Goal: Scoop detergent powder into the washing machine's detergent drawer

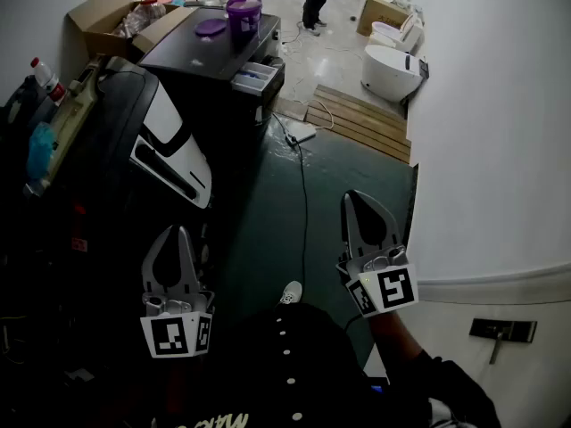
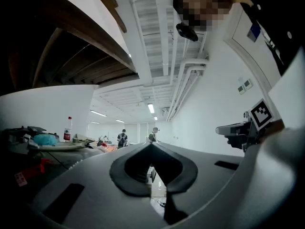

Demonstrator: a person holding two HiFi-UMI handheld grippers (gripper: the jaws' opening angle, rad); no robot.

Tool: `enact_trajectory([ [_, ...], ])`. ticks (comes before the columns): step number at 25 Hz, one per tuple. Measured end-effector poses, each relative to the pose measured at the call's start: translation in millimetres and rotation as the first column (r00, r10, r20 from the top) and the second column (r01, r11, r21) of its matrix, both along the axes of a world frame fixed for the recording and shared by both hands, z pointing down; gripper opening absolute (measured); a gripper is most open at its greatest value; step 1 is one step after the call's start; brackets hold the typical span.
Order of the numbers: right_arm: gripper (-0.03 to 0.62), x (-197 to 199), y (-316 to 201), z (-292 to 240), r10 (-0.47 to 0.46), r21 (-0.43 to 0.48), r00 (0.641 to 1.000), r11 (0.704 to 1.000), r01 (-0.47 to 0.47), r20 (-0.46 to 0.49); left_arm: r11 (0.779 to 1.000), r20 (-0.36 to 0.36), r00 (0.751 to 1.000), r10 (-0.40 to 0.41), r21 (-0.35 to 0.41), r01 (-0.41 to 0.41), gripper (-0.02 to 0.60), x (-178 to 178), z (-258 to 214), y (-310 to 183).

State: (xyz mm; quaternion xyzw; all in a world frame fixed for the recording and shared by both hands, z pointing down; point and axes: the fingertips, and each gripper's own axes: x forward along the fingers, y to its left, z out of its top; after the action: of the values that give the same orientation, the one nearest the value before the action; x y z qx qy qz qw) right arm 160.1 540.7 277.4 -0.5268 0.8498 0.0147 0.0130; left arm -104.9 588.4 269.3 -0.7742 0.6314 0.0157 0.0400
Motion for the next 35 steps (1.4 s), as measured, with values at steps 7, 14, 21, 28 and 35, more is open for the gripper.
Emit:
enact_trajectory([
  [7,0.029,7.5,-0.8,0.3,0.010,0.013,1.000,1.000,-0.009,-0.008,1.000,-0.003,1.000,-0.008,-0.004,0.008,0.014,3.5,2.3,-2.8],
  [14,0.029,17.1,-6.5,3.0,0.014,0.016,0.999,1.000,-0.015,0.032,1.000,0.003,1.000,-0.005,-0.013,0.005,0.014,12.2,5.9,-9.8],
  [21,0.128,28.7,-22.8,6.1,-0.014,0.014,0.999,1.000,0.013,0.047,1.000,0.011,1.000,-0.004,-0.022,0.004,0.014,28.0,8.3,-28.5],
  [28,0.186,47.0,-47.1,11.1,-0.036,0.009,0.999,0.999,0.036,0.024,0.999,0.018,0.999,-0.030,-0.023,0.031,0.014,45.4,11.2,-51.1],
  [35,0.169,52.6,-76.9,19.7,-0.030,-0.006,0.999,1.000,0.030,0.031,0.999,0.030,0.999,-0.021,-0.049,0.023,0.014,52.6,18.8,-80.0],
])
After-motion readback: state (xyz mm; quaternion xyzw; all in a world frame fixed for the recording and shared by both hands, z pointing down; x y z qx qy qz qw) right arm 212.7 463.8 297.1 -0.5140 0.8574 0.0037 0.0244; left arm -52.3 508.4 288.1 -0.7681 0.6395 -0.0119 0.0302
